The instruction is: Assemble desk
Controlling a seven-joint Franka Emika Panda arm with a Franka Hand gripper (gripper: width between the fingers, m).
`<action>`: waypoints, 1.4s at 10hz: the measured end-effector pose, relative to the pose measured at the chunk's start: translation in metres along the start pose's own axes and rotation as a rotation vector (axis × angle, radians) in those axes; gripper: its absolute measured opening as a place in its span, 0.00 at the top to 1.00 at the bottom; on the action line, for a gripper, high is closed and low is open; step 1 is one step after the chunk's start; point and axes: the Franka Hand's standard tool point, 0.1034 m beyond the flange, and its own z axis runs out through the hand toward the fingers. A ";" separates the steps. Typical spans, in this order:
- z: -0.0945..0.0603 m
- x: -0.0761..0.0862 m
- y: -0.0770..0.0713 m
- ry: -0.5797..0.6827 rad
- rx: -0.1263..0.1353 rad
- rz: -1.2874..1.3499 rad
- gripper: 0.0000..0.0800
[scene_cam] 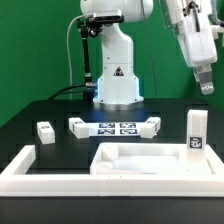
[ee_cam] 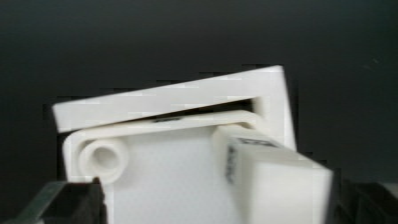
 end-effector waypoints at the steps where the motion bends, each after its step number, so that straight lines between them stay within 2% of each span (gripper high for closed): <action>1: 0.001 0.000 0.002 0.002 -0.010 -0.090 0.19; 6: 0.004 0.002 0.002 0.004 -0.006 -0.440 0.19; 7: 0.013 0.009 0.013 0.019 0.016 -0.545 0.19; 8: 0.017 0.019 0.033 0.018 0.013 -0.726 0.19; 10: 0.026 0.050 0.086 -0.003 -0.020 -0.952 0.19; 11: 0.030 0.053 0.100 0.002 -0.046 -1.013 0.19; 13: 0.029 0.055 0.096 0.003 -0.045 -1.087 0.19; 14: 0.030 0.056 0.099 -0.020 -0.063 -1.077 0.19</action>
Offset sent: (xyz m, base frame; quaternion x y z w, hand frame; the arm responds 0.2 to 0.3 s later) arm 0.0000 0.0000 0.0000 0.0000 0.0000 -0.1938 0.9810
